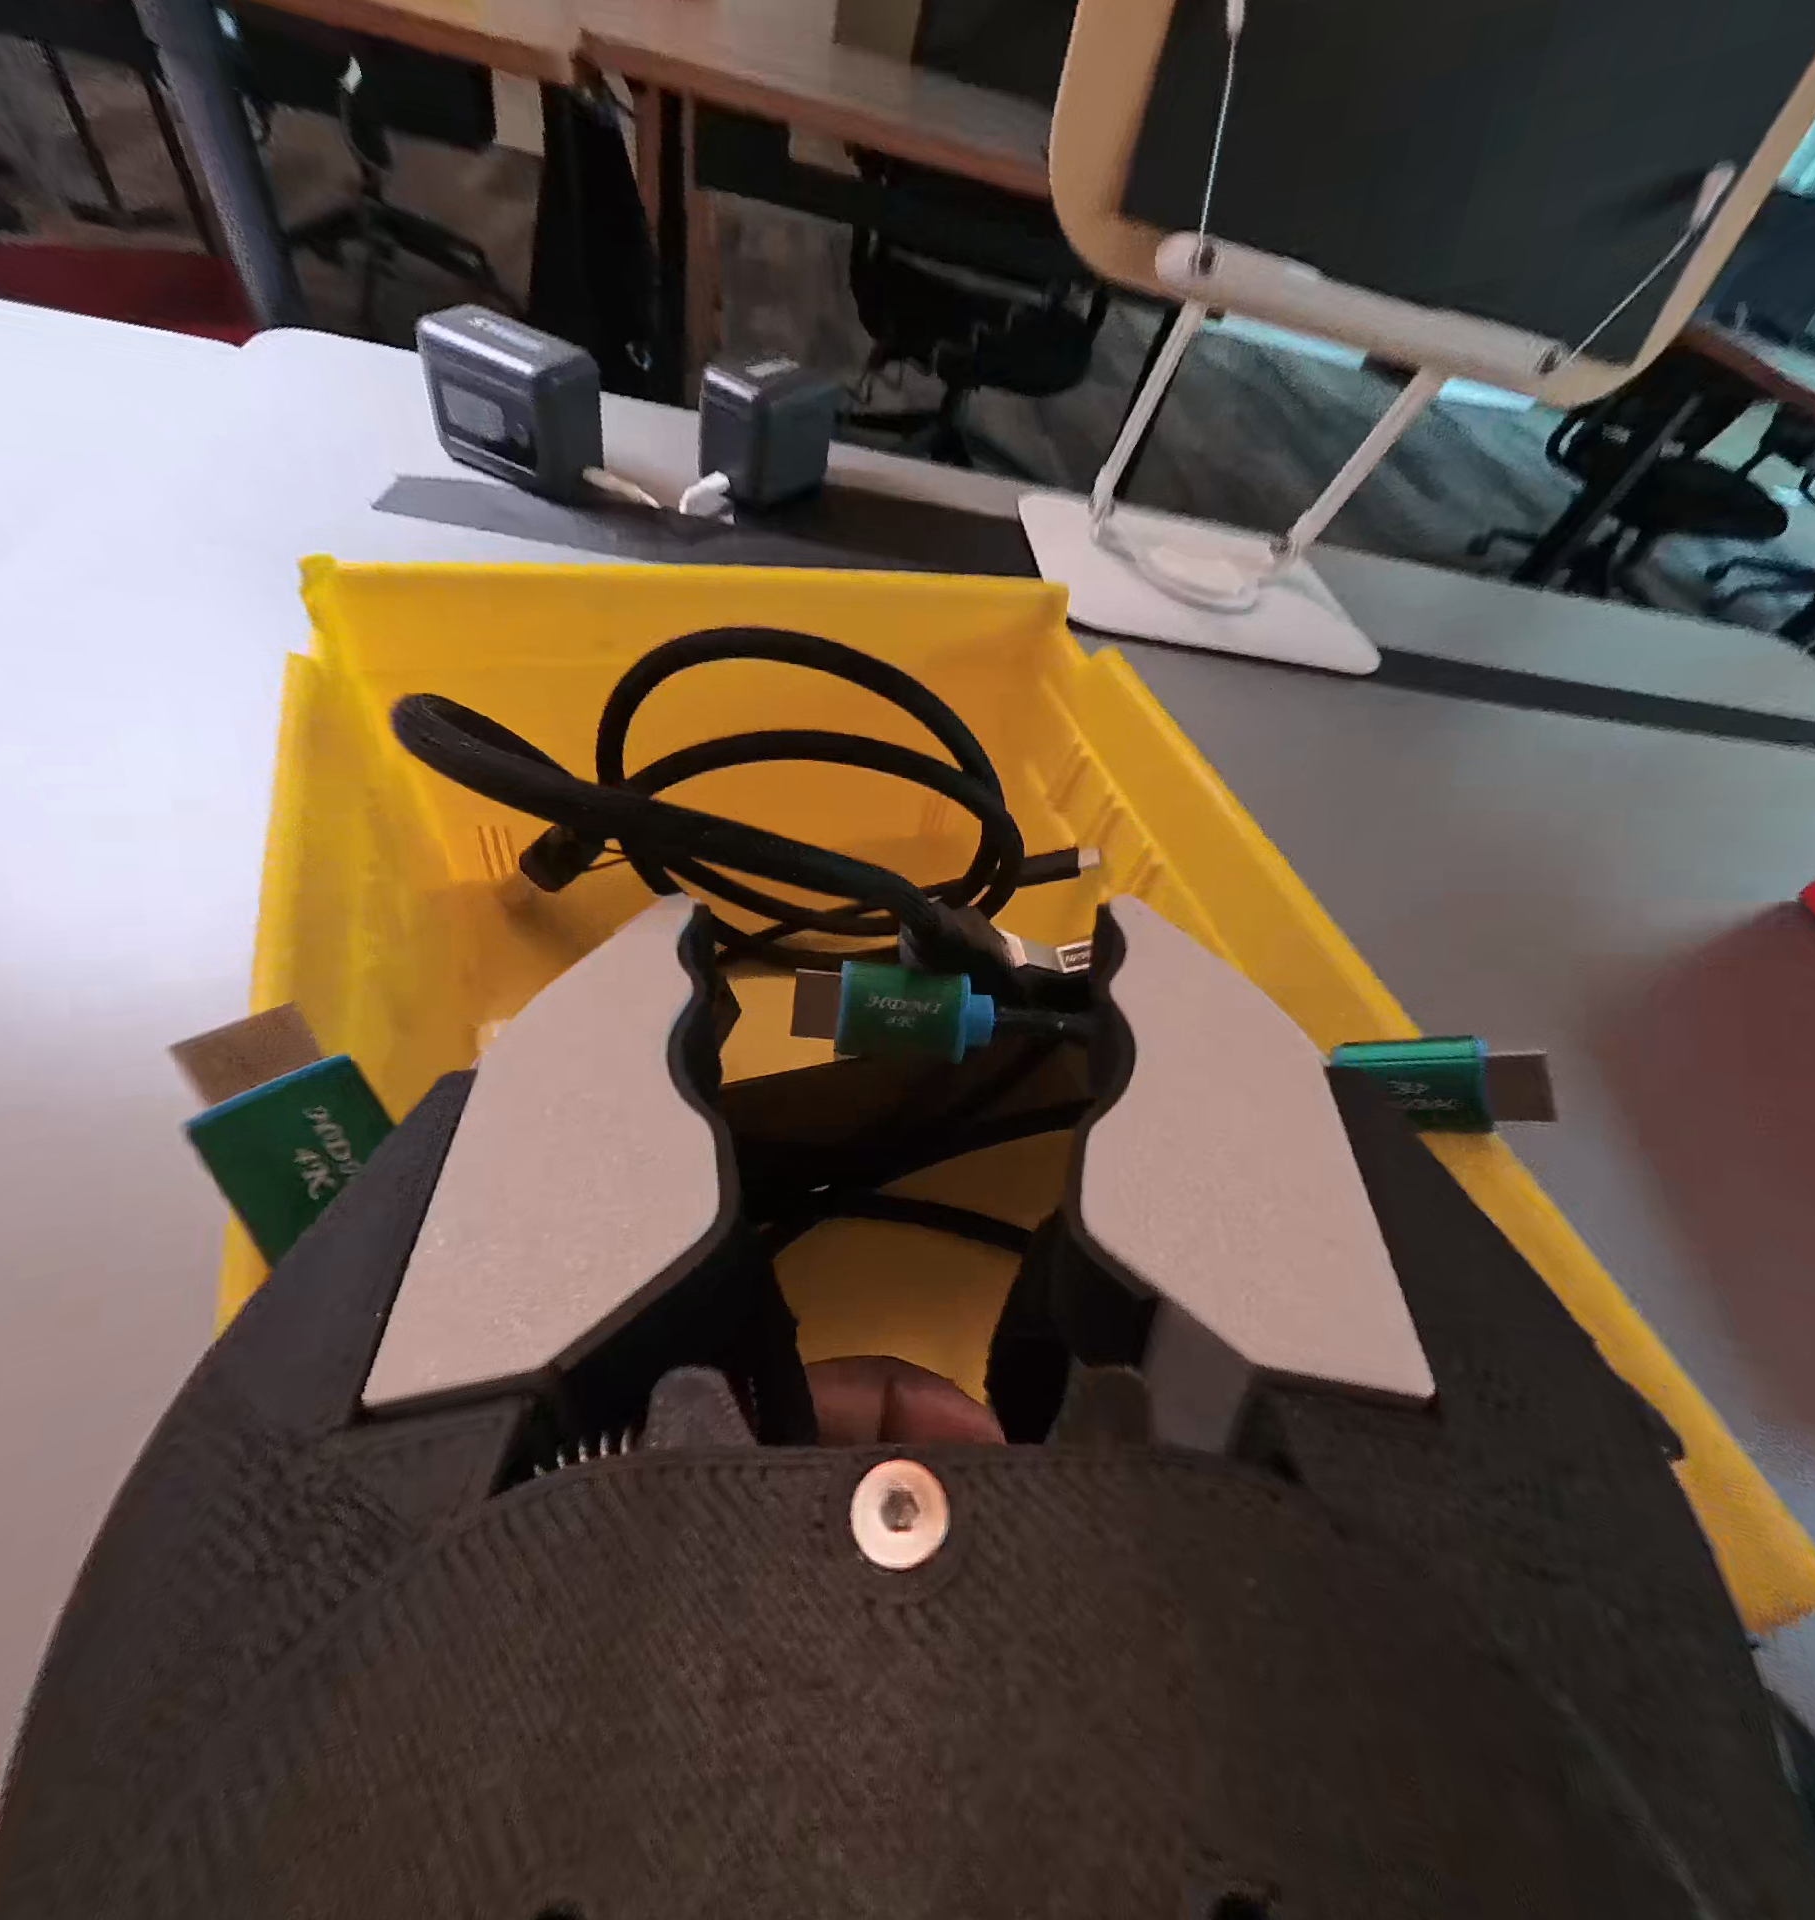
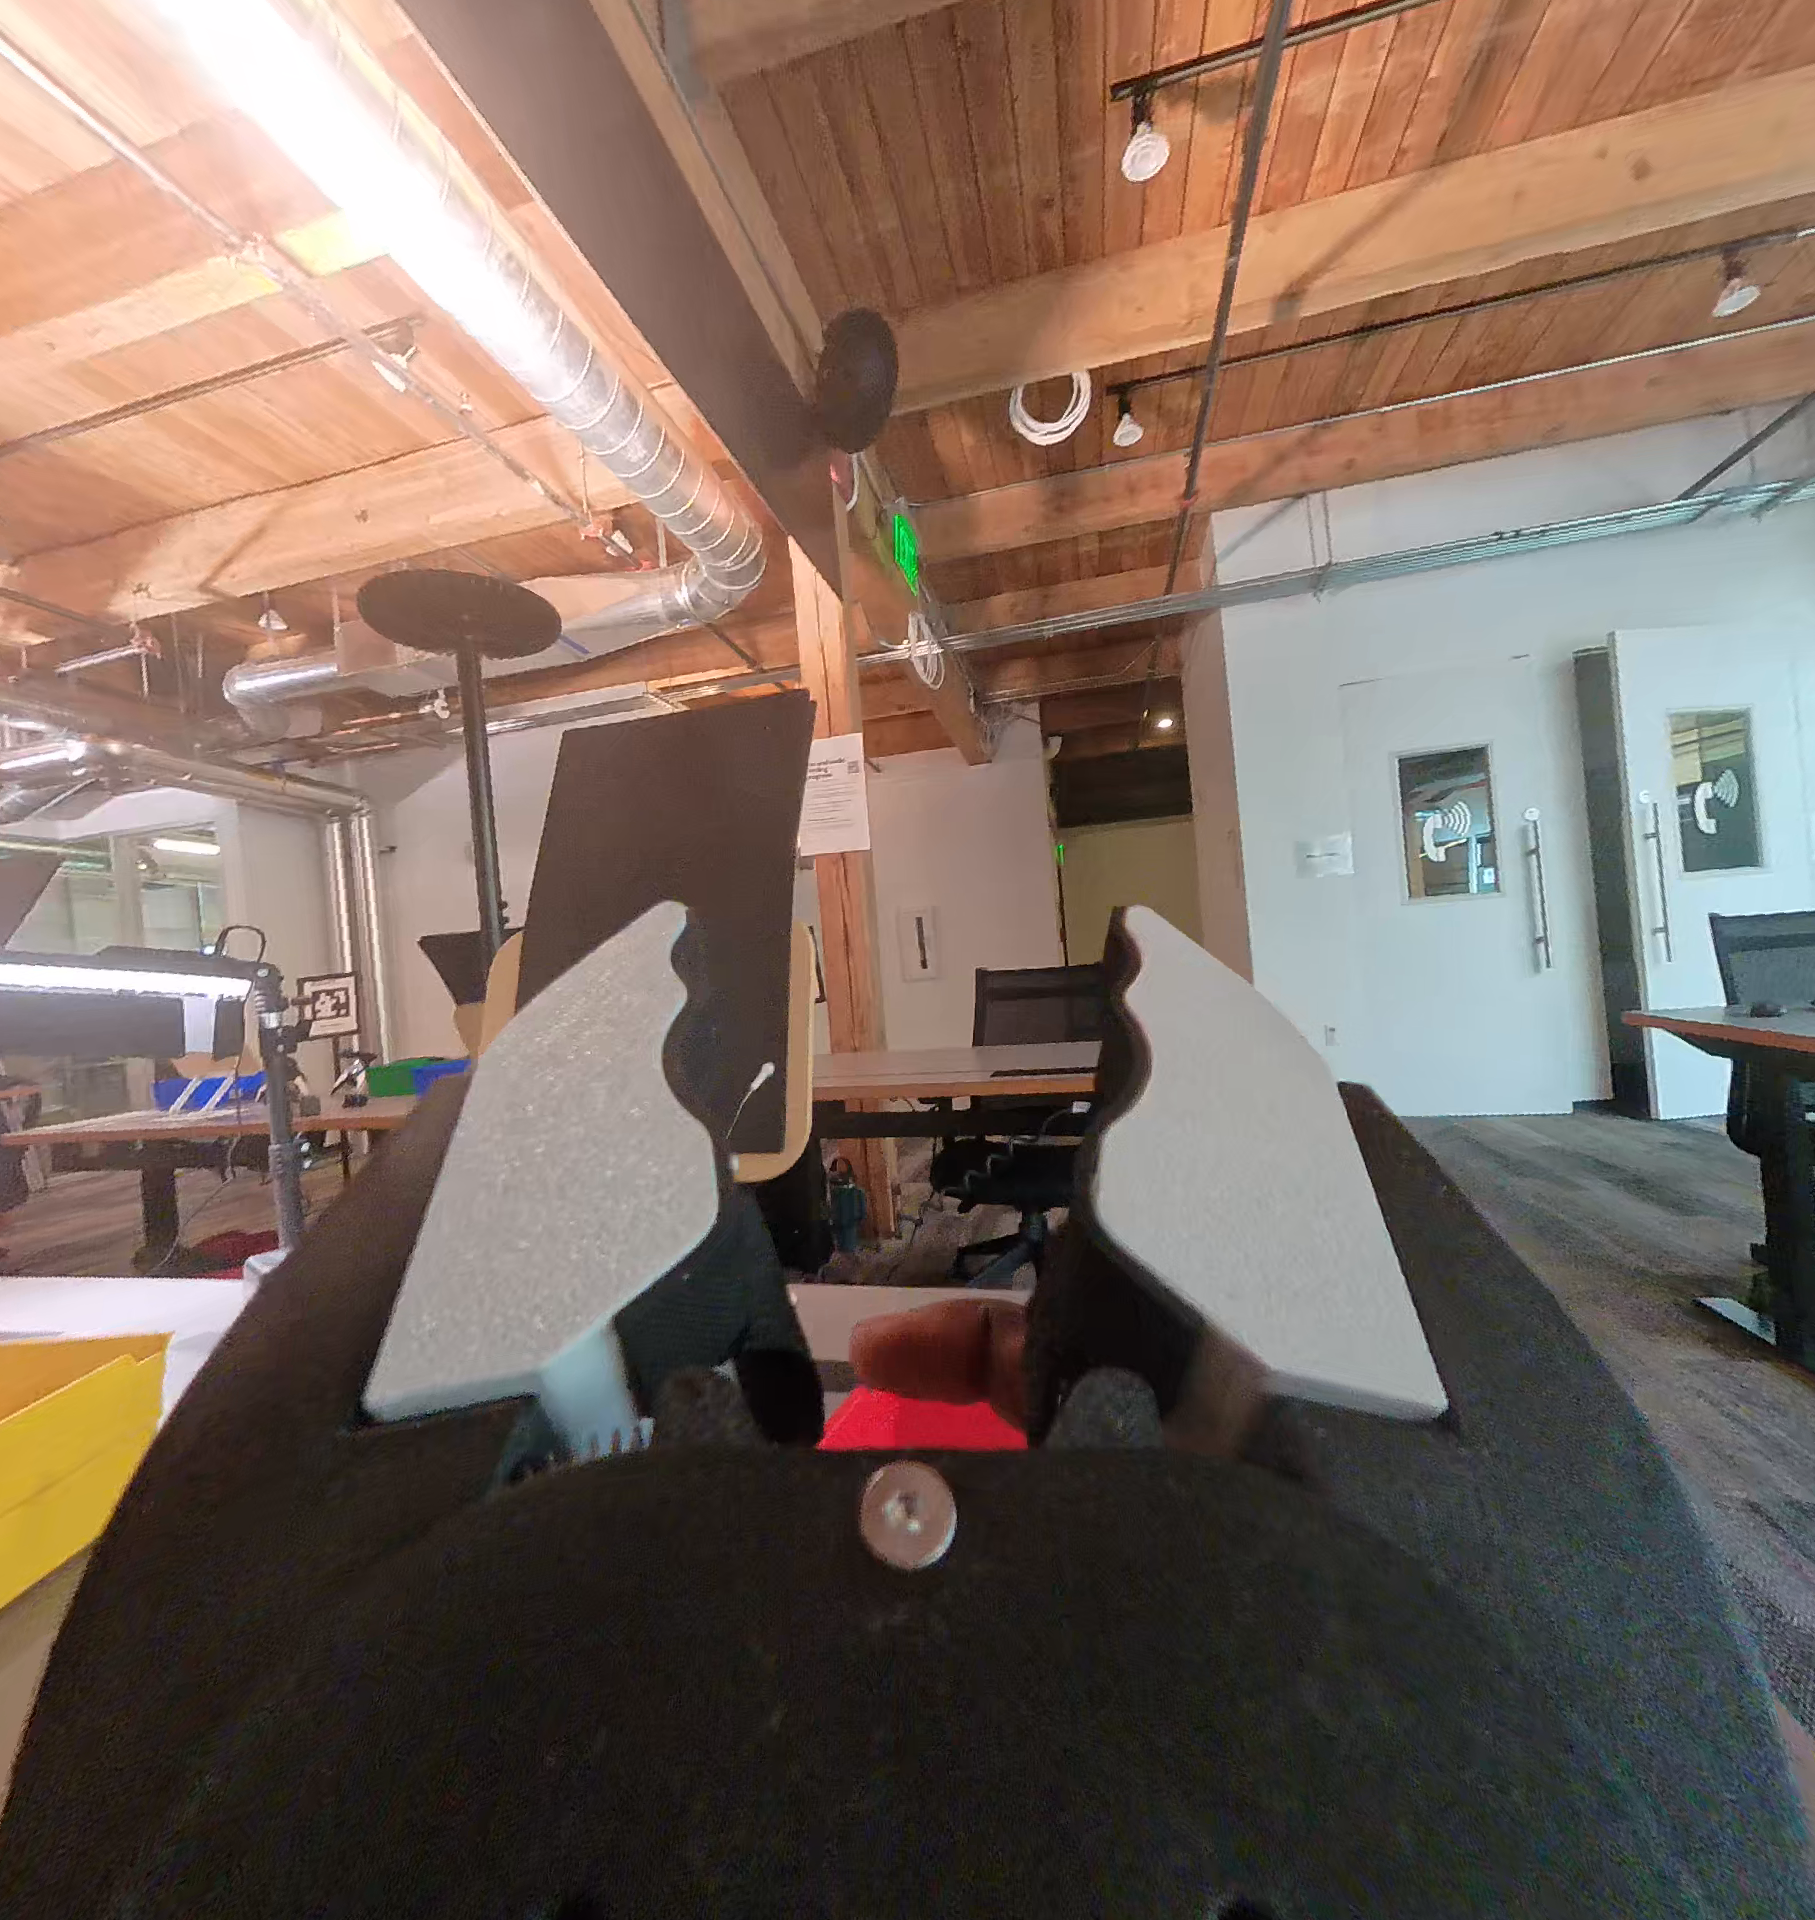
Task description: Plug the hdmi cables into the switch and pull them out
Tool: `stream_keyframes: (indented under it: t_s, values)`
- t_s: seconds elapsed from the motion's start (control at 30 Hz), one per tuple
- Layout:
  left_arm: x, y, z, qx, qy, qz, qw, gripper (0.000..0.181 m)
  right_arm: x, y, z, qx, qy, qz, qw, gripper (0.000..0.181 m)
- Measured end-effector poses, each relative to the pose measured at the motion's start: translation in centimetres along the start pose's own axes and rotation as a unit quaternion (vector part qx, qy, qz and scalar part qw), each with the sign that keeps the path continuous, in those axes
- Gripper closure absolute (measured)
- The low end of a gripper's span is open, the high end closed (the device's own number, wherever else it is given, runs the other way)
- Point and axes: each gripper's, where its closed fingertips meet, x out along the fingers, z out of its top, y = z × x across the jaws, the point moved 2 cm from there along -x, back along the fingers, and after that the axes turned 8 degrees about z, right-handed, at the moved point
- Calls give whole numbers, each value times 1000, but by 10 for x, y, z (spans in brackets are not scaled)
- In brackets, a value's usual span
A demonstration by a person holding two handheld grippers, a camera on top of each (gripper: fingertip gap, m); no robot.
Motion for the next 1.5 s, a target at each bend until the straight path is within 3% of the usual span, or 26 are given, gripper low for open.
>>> stream_keyframes:
  t_s: [0.17, 0.27, 0.33, 0.57, 0.87, 1.17, 1.4, 1.5]
  values:
    - [22, -2, -5, 20, 3, 0, 1000, 116, -2, 8, 0, -28, 16, 10, 999, 109]
    - [27, -6, -6, 14, -13, -30, 999, 165, -4, 12, 1, -33, 22, 20, 999, 109]
    - [20, -12, 0, 2, -32, -69, 997, 172, -5, 13, 2, -31, 21, 20, 999, 110]
    - [-22, -32, 49, -13, -214, -144, 966, 176, -6, 12, 21, -15, -46, -22, 999, 88]
    - [-102, -81, 87, 35, -331, -215, 918, 175, 11, 78, 23, 17, -65, 130, 989, 73]
    - [-150, -107, 94, 61, -355, -248, 899, 175, 31, 158, -19, -8, 17, 271, 962, 72]
    - [-189, -146, 90, 71, -356, -346, 865, 175, 25, 237, -70, 0, 100, 416, 904, 73]
    - [-201, -169, 80, 108, -340, -381, 853, 175, 15, 270, -90, -12, 136, 467, 874, 86]
